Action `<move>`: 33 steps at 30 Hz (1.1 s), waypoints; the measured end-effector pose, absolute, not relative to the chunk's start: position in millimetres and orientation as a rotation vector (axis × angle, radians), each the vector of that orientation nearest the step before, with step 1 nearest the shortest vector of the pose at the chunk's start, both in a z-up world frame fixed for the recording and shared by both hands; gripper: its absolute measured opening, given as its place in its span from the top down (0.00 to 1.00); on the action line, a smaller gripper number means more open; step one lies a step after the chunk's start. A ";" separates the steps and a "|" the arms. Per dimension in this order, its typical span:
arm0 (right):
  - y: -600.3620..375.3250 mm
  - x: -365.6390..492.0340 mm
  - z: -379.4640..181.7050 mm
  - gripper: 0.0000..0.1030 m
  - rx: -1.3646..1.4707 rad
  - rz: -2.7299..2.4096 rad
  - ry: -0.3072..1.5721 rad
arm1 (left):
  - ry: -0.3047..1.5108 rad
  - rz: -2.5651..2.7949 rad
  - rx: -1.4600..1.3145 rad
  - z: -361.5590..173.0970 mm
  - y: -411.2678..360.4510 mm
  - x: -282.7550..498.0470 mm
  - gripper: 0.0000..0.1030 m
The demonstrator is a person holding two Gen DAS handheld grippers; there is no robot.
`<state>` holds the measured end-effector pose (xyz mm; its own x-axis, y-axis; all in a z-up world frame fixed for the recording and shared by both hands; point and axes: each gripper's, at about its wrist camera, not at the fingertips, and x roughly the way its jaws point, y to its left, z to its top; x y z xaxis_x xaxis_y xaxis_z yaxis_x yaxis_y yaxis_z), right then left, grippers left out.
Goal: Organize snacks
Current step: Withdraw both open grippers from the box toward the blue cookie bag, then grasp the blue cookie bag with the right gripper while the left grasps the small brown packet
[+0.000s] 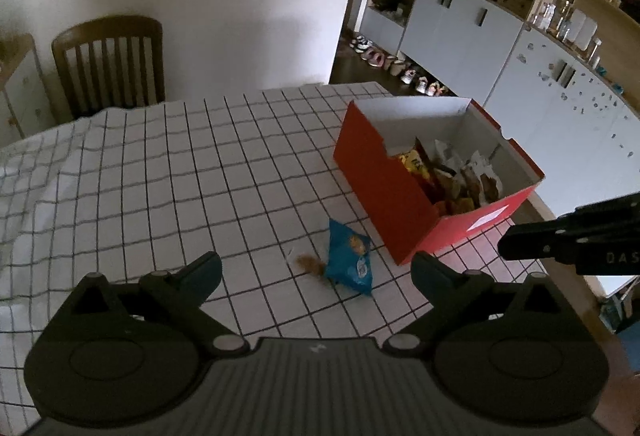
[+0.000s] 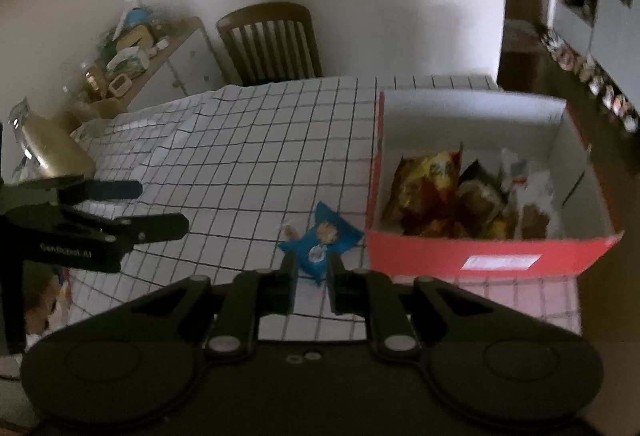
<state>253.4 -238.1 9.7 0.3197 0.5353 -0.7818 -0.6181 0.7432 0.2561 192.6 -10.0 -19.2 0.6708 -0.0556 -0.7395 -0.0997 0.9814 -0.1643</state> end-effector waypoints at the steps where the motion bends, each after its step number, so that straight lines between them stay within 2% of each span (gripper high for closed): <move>1: -236.4 251.7 6.0 0.87 -0.072 0.755 0.995 | 0.840 0.019 -0.203 -22.3 -7.1 192.1 0.02; 6: -231.0 244.5 -11.1 0.84 -0.005 0.716 0.997 | 0.860 0.013 -0.215 -43.3 6.4 190.5 0.02; 8: -227.5 243.4 -18.1 0.78 0.010 0.719 1.006 | 0.868 0.021 -0.224 -52.7 10.9 191.5 0.02; 9: -225.2 242.8 -21.4 0.71 0.013 0.712 1.011 | 0.873 0.021 -0.229 -57.3 12.4 192.0 0.02; 11: -220.4 242.9 -26.6 0.49 0.016 0.688 1.021 | 0.878 0.023 -0.229 -66.3 14.4 193.1 0.02; 13: -215.3 244.0 -30.0 0.00 0.023 0.669 1.030 | 0.884 0.023 -0.218 -75.0 13.8 196.2 0.02; 14: -212.7 244.7 -30.8 0.03 0.030 0.659 1.032 | 0.884 0.026 -0.206 -79.7 12.7 198.1 0.02; 19: -198.1 253.3 -39.4 0.02 0.024 0.547 1.053 | 0.875 0.042 -0.179 -101.5 13.7 208.4 0.02; 26: -186.7 272.3 -72.6 0.03 0.197 0.364 1.177 | 0.896 -0.007 -0.173 -129.7 12.0 220.7 0.02; 33: -165.6 286.8 -102.4 0.11 0.296 0.230 1.249 | 0.902 -0.061 -0.210 -141.8 20.6 238.0 0.02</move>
<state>286.8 -165.6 -102.4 0.3016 0.3305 -0.8943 -0.0102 0.9390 0.3436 238.0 20.6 -141.8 0.6199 -0.1408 -0.7719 -0.0350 0.9778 -0.2064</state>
